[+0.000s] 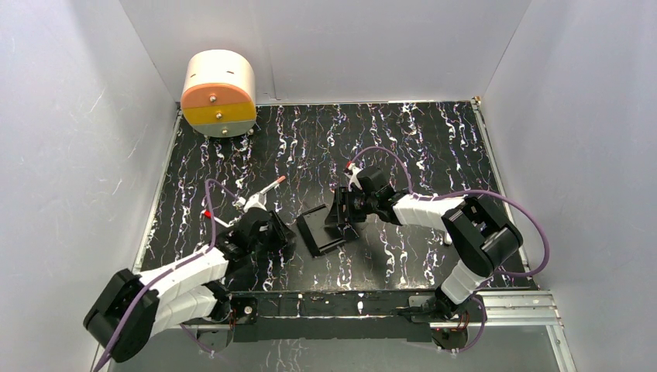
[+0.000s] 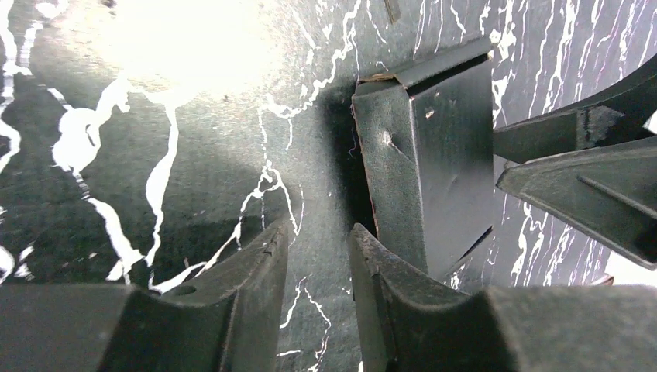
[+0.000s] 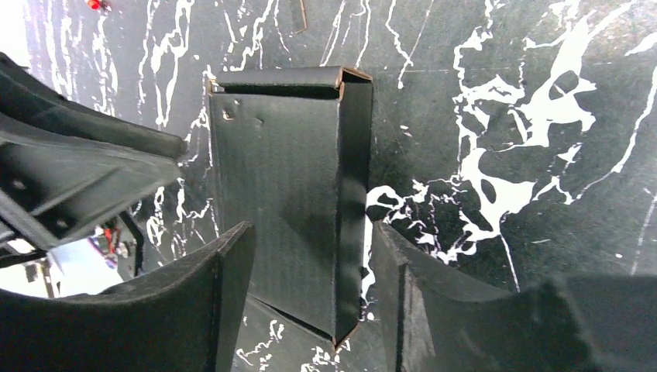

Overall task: Fold the paper box
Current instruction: Close the paper box at the center of the board.

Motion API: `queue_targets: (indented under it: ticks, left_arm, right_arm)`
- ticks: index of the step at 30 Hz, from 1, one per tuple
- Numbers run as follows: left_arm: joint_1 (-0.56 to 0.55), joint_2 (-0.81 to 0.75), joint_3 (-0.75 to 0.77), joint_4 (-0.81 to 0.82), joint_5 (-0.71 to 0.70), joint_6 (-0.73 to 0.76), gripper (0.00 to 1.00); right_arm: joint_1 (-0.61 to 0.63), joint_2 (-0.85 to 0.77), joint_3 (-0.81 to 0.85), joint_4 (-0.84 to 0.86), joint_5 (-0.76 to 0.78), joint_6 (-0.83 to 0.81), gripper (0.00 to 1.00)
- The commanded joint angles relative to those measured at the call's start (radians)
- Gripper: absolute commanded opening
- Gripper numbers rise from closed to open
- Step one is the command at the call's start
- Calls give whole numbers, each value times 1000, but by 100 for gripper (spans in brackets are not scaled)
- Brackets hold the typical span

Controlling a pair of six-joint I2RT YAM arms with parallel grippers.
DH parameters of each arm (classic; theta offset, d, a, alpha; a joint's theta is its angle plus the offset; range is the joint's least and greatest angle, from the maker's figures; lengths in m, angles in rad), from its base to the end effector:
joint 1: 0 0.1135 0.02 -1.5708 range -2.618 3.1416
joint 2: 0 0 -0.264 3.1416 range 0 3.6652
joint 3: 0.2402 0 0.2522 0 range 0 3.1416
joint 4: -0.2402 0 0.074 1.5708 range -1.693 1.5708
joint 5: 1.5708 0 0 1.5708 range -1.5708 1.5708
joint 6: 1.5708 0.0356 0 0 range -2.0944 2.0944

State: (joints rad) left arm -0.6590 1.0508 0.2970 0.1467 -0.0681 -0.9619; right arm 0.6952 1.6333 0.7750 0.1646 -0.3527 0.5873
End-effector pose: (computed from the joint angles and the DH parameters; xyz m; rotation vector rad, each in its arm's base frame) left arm 0.1584 -0.1196 0.1562 -0.3882 2.2714 -0.8190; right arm 0.2414 0.2174 0.1622 -0.3351 2.4249 1.0328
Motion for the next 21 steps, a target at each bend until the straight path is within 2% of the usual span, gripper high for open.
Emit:
queue_targets:
  ticks: [1,4,7,14,21]
  left_arm:
    - [10,-121,7,-152,-92,24,35]
    - [12,-196,28,-184,-76,14,37]
    - [13,-206,51,-100,-9,-10,36]
    - [13,33,114,113,150,-68,33]
    - [18,176,130,190,168,-84,32]
  right_arm:
    - [1,-50,41,-19,33,-26,69]
    - [2,-59,44,-22,39,-24,73]
    - [1,-48,51,-23,43,-27,72]
    - [1,-23,60,-8,37,-24,69]
    - [3,1,57,11,14,-24,63]
